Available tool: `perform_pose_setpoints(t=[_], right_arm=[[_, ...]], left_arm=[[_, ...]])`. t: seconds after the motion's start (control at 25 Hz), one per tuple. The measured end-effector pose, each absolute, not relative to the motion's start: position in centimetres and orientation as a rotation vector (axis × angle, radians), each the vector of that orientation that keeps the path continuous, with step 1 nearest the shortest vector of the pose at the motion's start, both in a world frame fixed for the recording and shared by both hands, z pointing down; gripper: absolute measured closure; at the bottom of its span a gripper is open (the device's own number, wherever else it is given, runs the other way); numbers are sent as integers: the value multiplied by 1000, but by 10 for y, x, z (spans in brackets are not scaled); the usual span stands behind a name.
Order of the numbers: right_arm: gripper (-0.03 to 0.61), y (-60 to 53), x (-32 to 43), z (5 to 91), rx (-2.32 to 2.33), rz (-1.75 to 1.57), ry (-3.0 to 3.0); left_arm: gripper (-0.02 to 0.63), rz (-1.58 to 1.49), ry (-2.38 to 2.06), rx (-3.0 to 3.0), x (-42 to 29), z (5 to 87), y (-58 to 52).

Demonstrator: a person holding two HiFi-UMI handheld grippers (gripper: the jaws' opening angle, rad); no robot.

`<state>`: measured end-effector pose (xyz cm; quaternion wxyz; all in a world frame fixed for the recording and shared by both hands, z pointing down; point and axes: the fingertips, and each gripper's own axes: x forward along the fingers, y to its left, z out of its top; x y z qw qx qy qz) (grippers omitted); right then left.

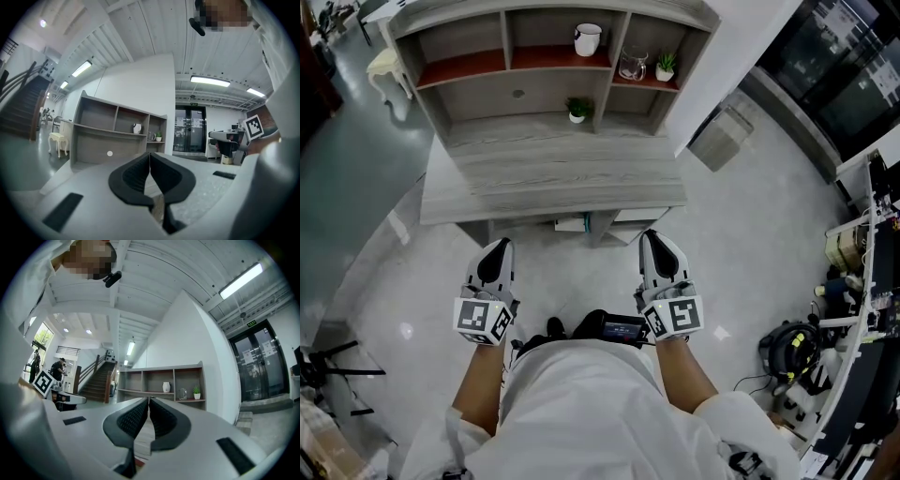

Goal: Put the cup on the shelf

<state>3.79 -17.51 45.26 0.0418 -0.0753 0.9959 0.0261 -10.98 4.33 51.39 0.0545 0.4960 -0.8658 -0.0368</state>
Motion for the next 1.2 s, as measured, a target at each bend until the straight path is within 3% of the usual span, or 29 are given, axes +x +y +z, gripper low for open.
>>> perform_pose_setpoints(t=[0.32, 0.56, 1.2], right_arm=[[538, -185, 62, 440, -135, -63, 2997], [538, -228, 136, 441, -155, -127, 2993], [541, -256, 225, 474, -203, -77, 3064]], left_arm=[[601, -110, -2684, 1492, -72, 484, 36], [601, -97, -2661, 1499, -14, 487, -10], [601, -21, -2597, 1647, 89, 486, -67]])
